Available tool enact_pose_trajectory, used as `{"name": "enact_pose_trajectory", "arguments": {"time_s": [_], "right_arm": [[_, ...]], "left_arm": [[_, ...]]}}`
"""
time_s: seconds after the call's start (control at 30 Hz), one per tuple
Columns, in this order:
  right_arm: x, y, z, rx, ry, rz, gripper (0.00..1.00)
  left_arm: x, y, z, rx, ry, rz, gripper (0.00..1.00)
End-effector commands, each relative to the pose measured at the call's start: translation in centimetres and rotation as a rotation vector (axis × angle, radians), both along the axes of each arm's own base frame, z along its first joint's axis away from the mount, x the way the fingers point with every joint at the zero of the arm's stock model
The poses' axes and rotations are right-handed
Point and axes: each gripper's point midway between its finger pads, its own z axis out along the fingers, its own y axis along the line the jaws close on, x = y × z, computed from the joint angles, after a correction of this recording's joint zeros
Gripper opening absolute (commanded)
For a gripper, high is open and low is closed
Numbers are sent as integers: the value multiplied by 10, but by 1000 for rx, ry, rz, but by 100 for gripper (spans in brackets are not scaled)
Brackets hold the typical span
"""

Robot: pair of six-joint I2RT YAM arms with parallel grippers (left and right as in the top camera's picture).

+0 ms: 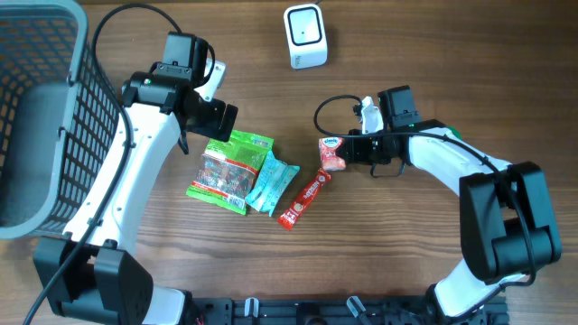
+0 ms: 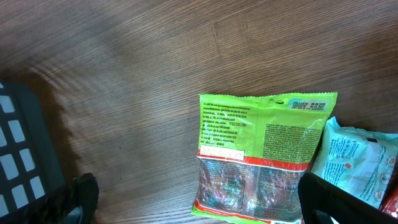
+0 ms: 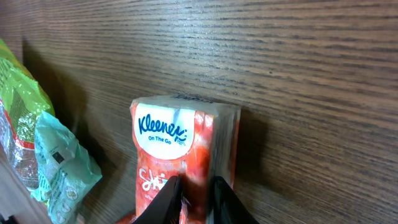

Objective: Scan the item barcode
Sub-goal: 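Lift the Kleenex pack and move it right toward the scanner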

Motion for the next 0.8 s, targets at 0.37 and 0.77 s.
{"name": "enact_pose_trajectory", "arguments": {"time_s": [0.37, 0.77], "right_arm": [[-15, 18, 68, 361, -11, 87, 4], [-55, -4, 202, 985, -157, 284, 4]], "left_arm": [[3, 0, 5, 8, -18, -7, 100], [3, 0, 5, 8, -18, -7, 100]]}}
